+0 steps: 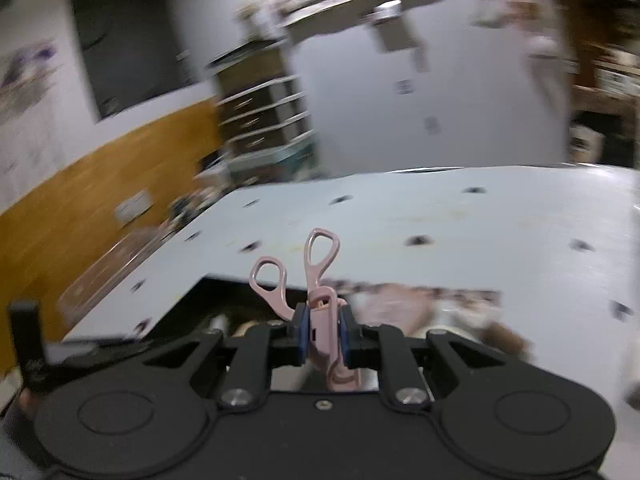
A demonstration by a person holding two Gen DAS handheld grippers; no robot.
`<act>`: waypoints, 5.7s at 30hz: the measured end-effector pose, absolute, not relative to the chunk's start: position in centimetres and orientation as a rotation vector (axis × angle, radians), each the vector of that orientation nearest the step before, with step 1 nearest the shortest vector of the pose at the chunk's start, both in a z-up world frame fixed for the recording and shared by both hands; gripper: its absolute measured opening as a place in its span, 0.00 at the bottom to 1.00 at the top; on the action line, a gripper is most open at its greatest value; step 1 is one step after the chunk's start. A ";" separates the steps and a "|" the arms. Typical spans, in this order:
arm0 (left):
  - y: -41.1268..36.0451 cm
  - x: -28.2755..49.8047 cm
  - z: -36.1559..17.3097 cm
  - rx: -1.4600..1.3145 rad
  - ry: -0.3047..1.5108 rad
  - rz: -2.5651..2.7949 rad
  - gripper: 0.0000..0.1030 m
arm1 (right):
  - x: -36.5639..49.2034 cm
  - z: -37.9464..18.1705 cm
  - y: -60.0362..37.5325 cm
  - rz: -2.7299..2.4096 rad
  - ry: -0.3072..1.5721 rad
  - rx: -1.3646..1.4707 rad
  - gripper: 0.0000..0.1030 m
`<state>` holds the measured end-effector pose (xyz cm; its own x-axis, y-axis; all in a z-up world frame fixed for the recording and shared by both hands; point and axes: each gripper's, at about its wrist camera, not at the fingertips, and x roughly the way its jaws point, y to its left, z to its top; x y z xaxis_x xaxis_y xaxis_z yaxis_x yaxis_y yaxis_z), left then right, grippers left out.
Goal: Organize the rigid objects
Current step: 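Lower the pink scissors into the black box and open the right gripper, then move the right gripper to the white charger and grasp it, then carry the white charger into the black box and open the right gripper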
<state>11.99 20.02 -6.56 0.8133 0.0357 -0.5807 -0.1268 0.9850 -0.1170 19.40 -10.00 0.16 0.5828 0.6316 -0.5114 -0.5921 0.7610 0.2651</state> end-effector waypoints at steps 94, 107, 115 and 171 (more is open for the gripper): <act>20.3 11.4 -6.8 -0.149 0.609 0.092 0.07 | 25.3 -8.1 -25.6 -0.168 0.659 0.020 0.46; 20.3 11.4 -7.0 -0.143 0.612 0.100 0.07 | 23.3 -3.6 -19.0 0.282 0.596 0.024 0.45; 20.1 11.5 -6.9 -0.152 0.611 0.104 0.07 | 23.1 0.5 -10.6 0.754 0.606 -0.178 0.45; 19.6 11.4 -6.7 -0.139 0.603 0.110 0.07 | 22.2 0.3 -0.5 1.080 0.511 -0.943 0.86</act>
<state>11.38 19.63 -6.68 0.8182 0.0620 -0.5716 -0.1433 0.9848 -0.0983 22.24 -0.53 0.33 0.4138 0.5112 -0.7532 -0.9065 0.1559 -0.3922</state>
